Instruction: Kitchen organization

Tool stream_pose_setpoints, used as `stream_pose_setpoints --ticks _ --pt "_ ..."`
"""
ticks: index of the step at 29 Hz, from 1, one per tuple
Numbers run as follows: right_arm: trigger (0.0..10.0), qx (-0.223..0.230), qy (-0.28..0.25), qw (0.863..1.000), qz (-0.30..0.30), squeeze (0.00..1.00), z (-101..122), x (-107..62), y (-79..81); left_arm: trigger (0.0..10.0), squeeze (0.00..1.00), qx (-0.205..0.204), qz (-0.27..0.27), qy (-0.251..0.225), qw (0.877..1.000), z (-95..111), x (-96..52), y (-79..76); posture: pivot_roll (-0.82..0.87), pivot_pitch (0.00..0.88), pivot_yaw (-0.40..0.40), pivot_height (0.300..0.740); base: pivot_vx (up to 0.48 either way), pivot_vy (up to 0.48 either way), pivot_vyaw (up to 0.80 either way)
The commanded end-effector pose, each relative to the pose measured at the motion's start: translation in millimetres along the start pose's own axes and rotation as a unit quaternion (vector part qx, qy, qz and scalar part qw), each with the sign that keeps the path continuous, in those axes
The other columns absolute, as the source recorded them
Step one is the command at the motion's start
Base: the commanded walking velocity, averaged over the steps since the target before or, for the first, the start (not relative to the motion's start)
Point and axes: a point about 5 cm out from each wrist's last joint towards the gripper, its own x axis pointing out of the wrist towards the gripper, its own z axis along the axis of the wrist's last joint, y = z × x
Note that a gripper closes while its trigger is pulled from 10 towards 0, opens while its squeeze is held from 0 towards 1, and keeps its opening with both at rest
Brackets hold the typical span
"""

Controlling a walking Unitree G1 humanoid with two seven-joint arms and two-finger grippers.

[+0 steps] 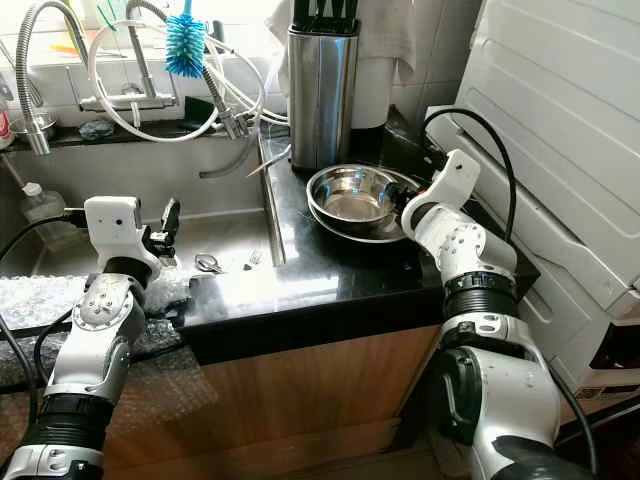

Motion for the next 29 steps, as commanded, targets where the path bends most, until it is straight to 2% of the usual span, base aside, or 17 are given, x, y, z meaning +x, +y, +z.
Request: stream_pose_setpoints --ticks 1,8,14,29 --pt "10.0 -0.021 -0.007 1.000 0.000 0.00 8.4 -0.6 3.2 10.0 0.00 0.008 -0.008 0.005 1.000 0.6 3.2 -3.9 -0.17 0.000 -0.047 0.740 0.000 0.000 0.00" --pt "10.0 -0.068 -0.009 0.997 0.021 0.00 12.3 0.6 4.2 10.0 0.00 0.009 -0.003 0.004 1.000 0.2 3.5 -2.7 -0.17 0.000 -0.055 0.740 0.000 0.000 0.00" --pt "10.0 -0.087 -0.015 0.995 0.038 0.00 13.4 1.6 7.4 10.0 0.00 0.010 0.001 0.002 1.000 0.9 3.2 -0.8 -0.16 0.000 -0.056 0.740 0.000 0.000 0.00" --pt "10.0 -0.071 0.001 0.997 0.044 0.00 2.8 7.4 1.6 10.0 0.00 0.023 -0.007 0.001 1.000 1.6 3.7 -1.8 -0.15 0.000 -0.052 0.740 0.000 0.000 0.00"
